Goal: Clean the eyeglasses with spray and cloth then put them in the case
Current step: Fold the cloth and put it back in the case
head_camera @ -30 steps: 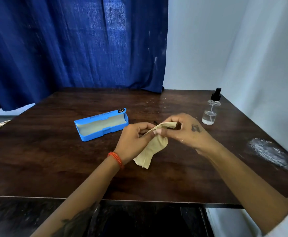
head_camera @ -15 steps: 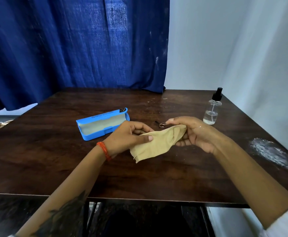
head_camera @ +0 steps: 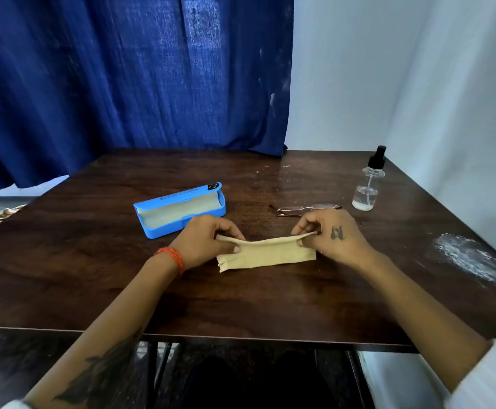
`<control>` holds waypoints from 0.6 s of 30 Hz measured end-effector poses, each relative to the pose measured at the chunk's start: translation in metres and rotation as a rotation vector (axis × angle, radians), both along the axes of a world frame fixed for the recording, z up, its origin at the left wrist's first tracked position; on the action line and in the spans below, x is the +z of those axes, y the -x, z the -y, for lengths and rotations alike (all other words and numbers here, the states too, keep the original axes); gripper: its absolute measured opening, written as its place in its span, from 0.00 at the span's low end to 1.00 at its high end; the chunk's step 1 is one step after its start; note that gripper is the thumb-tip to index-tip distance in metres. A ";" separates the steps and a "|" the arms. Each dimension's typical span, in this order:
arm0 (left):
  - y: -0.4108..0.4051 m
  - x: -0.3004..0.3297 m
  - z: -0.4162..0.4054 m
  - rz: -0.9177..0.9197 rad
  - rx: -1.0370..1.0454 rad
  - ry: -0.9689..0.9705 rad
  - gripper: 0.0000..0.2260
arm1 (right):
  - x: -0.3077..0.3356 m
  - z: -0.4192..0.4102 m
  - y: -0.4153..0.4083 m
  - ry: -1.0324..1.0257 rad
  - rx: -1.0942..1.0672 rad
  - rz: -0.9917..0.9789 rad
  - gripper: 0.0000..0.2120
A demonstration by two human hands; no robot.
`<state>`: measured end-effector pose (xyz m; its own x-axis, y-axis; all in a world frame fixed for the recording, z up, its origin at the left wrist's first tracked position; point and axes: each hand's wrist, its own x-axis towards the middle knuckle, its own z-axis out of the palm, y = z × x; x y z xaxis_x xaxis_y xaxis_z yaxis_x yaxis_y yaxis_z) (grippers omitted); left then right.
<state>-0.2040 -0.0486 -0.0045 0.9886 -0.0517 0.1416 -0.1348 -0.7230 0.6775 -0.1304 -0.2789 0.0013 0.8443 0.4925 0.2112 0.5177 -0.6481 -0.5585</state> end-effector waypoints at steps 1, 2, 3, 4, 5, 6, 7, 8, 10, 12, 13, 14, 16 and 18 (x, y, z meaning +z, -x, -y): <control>0.001 -0.001 0.001 0.069 0.015 -0.007 0.09 | -0.002 0.001 0.000 -0.001 -0.001 0.096 0.10; 0.002 -0.003 0.001 0.136 0.015 -0.021 0.10 | -0.004 0.002 0.001 0.005 0.007 0.183 0.11; 0.003 -0.004 0.001 0.188 0.000 -0.041 0.11 | -0.005 0.004 0.002 0.019 0.022 0.254 0.11; 0.005 -0.006 0.000 0.219 -0.024 -0.059 0.11 | -0.007 0.006 0.003 0.036 0.043 0.299 0.12; 0.006 -0.007 -0.001 0.227 -0.053 -0.075 0.11 | -0.008 0.008 0.004 0.051 0.067 0.319 0.12; 0.008 -0.008 -0.002 0.206 -0.081 -0.087 0.10 | -0.009 0.010 0.006 0.070 0.089 0.319 0.12; 0.009 -0.009 -0.004 0.161 -0.108 -0.094 0.09 | -0.011 0.013 0.007 0.095 0.106 0.308 0.12; 0.011 -0.009 -0.006 0.105 -0.132 -0.089 0.07 | -0.012 0.015 0.009 0.122 0.117 0.292 0.12; 0.015 -0.008 -0.009 0.012 -0.157 -0.021 0.05 | -0.014 0.019 0.009 0.132 0.135 0.223 0.11; 0.019 -0.007 -0.010 -0.002 -0.140 0.088 0.08 | -0.014 0.021 0.007 0.033 0.134 0.125 0.08; 0.020 -0.007 -0.009 0.011 -0.122 0.120 0.11 | -0.014 0.022 0.006 -0.030 0.125 0.095 0.06; 0.021 -0.009 -0.008 0.028 -0.102 0.126 0.14 | -0.014 0.023 0.004 -0.081 0.113 0.086 0.05; 0.023 -0.012 -0.004 0.036 -0.055 0.106 0.19 | -0.016 0.022 0.001 -0.114 0.090 0.110 0.03; 0.024 -0.016 -0.001 0.029 -0.021 0.065 0.22 | -0.018 0.021 -0.002 -0.036 0.113 0.116 0.05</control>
<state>-0.2280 -0.0478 -0.0200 0.9829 -0.0622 0.1736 -0.1695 -0.6746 0.7185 -0.1286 -0.2997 -0.0168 0.7530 0.5733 0.3230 0.6484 -0.5626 -0.5130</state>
